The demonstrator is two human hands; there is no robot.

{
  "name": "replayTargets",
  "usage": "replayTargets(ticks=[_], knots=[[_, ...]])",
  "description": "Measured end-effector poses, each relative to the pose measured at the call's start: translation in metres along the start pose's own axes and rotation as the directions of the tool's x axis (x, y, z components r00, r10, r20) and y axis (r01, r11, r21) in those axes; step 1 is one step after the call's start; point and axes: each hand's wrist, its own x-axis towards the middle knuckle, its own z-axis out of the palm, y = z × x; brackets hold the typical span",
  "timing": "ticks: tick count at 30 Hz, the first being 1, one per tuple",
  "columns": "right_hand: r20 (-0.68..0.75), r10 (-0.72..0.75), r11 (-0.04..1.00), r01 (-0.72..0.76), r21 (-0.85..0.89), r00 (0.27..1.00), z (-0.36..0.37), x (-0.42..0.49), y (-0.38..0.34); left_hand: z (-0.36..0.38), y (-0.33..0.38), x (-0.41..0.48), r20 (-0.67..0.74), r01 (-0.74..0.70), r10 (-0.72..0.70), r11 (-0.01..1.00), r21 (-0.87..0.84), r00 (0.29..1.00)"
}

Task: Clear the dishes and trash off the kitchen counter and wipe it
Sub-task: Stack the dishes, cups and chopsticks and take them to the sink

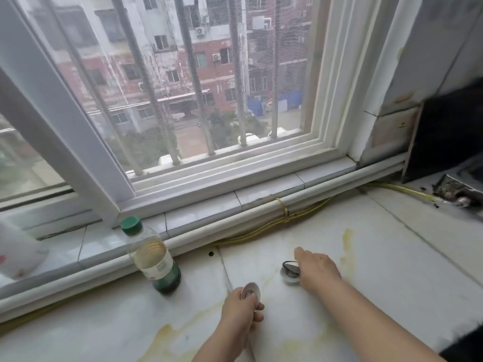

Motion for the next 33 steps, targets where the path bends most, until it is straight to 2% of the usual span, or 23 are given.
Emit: replayTargets(ticks=[3,4,5,7,8,10,13,15,17,21,25,29,33], knots=[[0.064,0.068,0.929,-0.087,0.359,0.996,0.001,-0.004,-0.015,-0.008,-0.004,-0.006,-0.043,-0.011,0.009,0.999,-0.051,0.999],[0.107,0.085,0.826,-0.130,0.549,0.991,0.004,-0.006,-0.022,-0.010,-0.005,-0.007,-0.055,-0.006,0.002,0.997,-0.072,0.999],[0.169,0.067,0.661,-0.170,0.731,0.983,0.005,-0.009,-0.035,-0.017,-0.007,-0.010,-0.072,0.002,-0.010,0.994,-0.110,0.997],[0.276,-0.023,0.338,-0.252,0.907,0.961,0.007,-0.020,-0.065,-0.032,-0.010,-0.016,-0.117,-0.006,-0.017,0.981,-0.195,0.993],[0.310,-0.080,0.250,-0.281,0.926,0.947,0.007,-0.028,-0.087,-0.046,-0.012,-0.021,-0.155,-0.012,-0.025,0.972,-0.234,0.988],[0.348,-0.169,0.154,-0.324,0.933,0.922,0.011,-0.043,-0.124,-0.066,-0.014,-0.030,-0.215,-0.027,-0.043,0.949,-0.315,0.976],[0.361,-0.269,0.120,-0.341,0.932,0.893,0.021,-0.070,-0.193,-0.112,-0.030,-0.048,-0.329,-0.087,-0.074,0.890,-0.447,0.941],[0.364,-0.311,0.095,-0.352,0.931,0.878,0.028,-0.094,-0.239,-0.145,-0.048,-0.061,-0.429,-0.123,-0.103,0.875,-0.468,0.897],[0.367,-0.343,0.116,-0.349,0.930,0.865,0.035,-0.122,-0.284,-0.178,-0.070,-0.078,-0.503,-0.146,-0.141,0.860,-0.489,0.853],[0.352,-0.406,0.269,-0.257,0.928,0.844,0.060,-0.170,-0.357,-0.236,-0.122,-0.110,-0.559,-0.154,-0.214,0.828,-0.539,0.801],[0.347,-0.486,0.353,-0.183,0.918,0.802,0.079,-0.230,-0.424,-0.299,-0.153,-0.179,-0.616,-0.232,-0.209,0.798,-0.556,0.760],[0.329,-0.628,0.374,-0.097,0.922,0.705,0.104,-0.282,-0.482,-0.354,-0.197,-0.224,-0.610,-0.260,-0.252,0.737,-0.624,0.751],[0.344,-0.678,0.388,-0.082,0.918,0.650,0.129,-0.318,-0.530,-0.398,-0.232,-0.261,-0.637,-0.271,-0.240,0.756,-0.596,0.733]])
